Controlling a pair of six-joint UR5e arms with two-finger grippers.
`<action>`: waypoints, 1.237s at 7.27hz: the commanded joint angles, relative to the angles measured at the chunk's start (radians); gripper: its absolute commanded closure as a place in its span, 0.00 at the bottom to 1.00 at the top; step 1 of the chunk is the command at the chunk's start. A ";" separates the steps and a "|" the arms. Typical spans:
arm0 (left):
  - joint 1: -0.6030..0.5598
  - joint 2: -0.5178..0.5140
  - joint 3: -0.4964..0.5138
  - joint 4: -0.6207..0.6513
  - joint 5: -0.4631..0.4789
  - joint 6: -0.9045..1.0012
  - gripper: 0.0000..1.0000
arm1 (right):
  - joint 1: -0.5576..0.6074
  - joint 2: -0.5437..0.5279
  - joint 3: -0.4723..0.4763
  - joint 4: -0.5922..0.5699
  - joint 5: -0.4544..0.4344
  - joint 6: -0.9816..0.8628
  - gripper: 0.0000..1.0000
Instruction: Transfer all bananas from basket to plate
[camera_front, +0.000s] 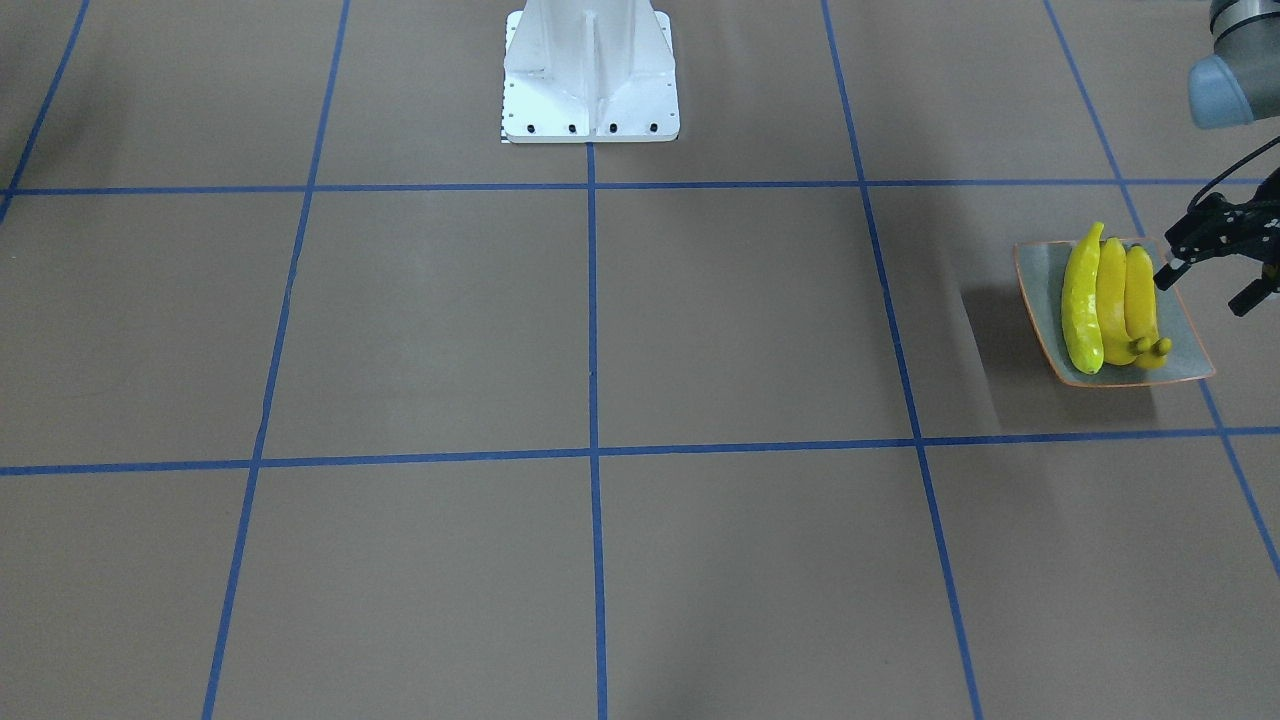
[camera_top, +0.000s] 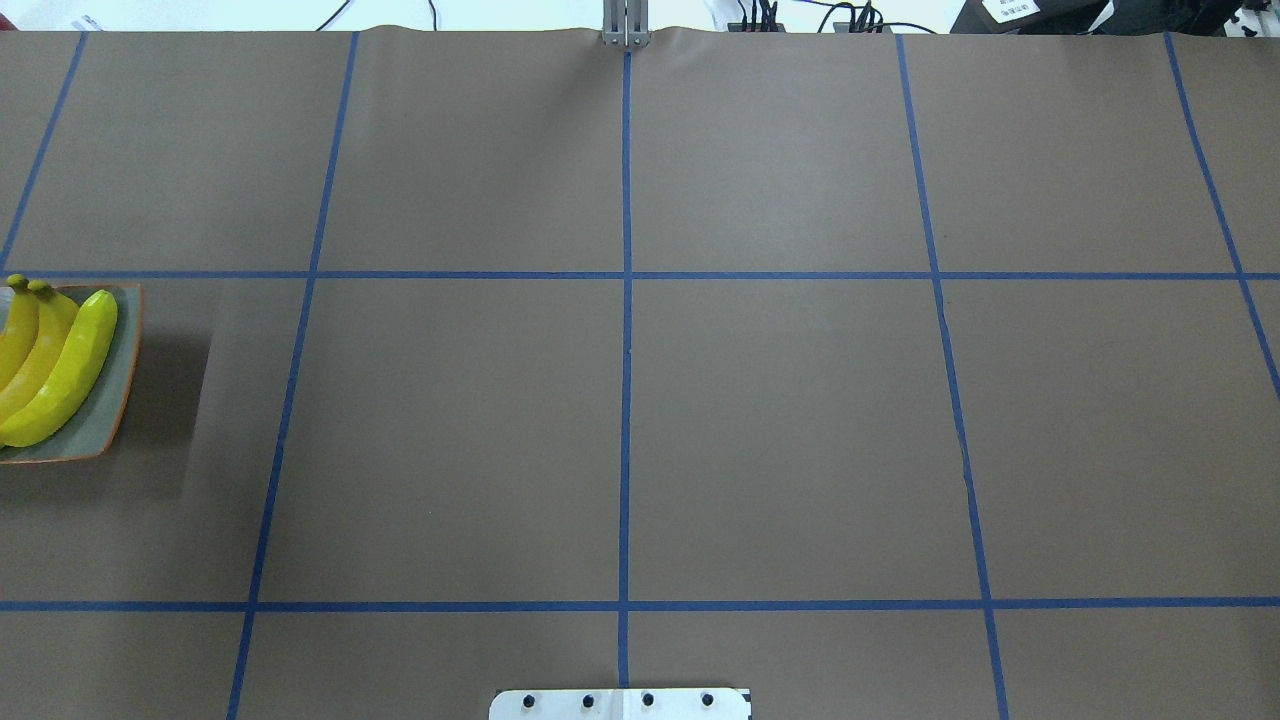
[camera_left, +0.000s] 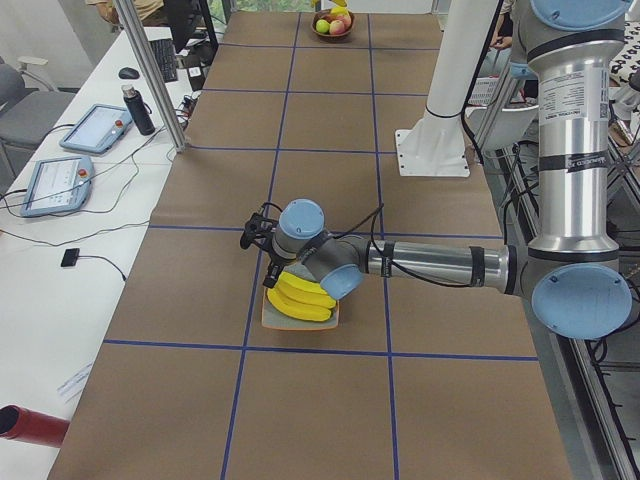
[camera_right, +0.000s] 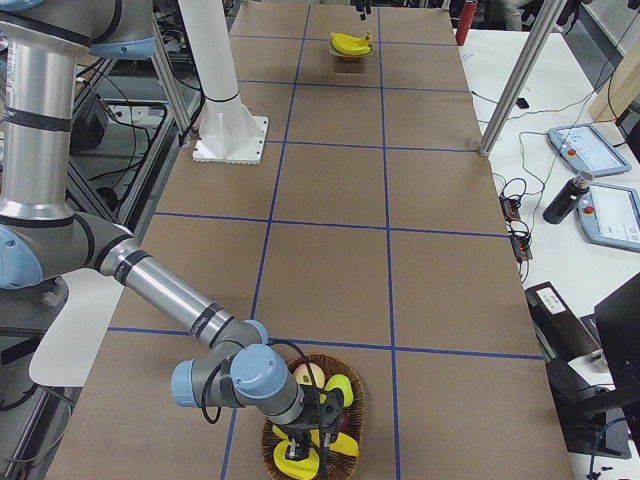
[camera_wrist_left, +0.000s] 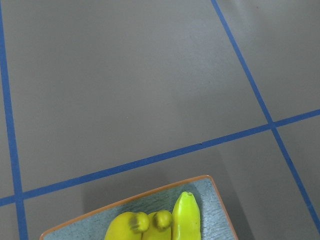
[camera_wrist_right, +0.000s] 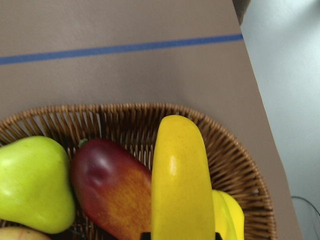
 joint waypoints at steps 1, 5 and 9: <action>0.006 -0.065 -0.008 0.001 -0.003 -0.003 0.00 | 0.003 0.033 0.141 -0.099 0.050 0.032 1.00; 0.117 -0.306 -0.021 -0.011 -0.057 -0.300 0.00 | -0.193 0.160 0.288 -0.101 0.185 0.415 1.00; 0.177 -0.403 -0.087 -0.008 -0.048 -0.593 0.00 | -0.394 0.358 0.342 -0.095 0.181 0.850 1.00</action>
